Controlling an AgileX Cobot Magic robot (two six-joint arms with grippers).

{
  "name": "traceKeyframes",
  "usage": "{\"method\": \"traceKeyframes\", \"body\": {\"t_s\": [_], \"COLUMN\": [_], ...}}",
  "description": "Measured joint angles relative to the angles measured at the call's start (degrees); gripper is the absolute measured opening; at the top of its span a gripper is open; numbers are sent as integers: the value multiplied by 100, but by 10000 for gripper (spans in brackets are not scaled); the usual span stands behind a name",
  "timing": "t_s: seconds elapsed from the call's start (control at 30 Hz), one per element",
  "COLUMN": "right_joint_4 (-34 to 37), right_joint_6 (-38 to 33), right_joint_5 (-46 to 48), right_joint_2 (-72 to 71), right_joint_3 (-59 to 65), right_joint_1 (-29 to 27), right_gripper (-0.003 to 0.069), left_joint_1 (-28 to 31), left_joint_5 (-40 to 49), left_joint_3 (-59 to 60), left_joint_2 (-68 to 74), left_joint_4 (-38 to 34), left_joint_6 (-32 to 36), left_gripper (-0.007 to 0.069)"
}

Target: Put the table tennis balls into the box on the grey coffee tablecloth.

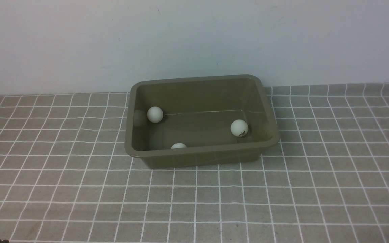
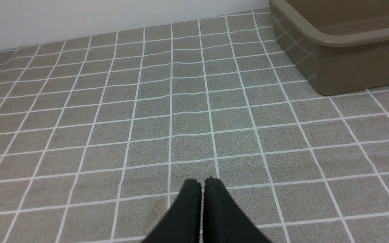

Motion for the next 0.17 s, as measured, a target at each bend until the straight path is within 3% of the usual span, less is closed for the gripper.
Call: {"method": "traceKeyframes", "body": {"t_s": [0.17], "right_joint_4": [0], "right_joint_6": [0], "right_joint_5": [0], "right_joint_2": [0], "right_joint_3": [0], "right_joint_1": [0], "right_gripper": [-11], "left_joint_1": [0], "left_joint_5": [0], "left_joint_3": [0], "left_joint_2": [0], "left_joint_4": [0], "left_joint_6": [-6], "left_gripper": [-5]}}
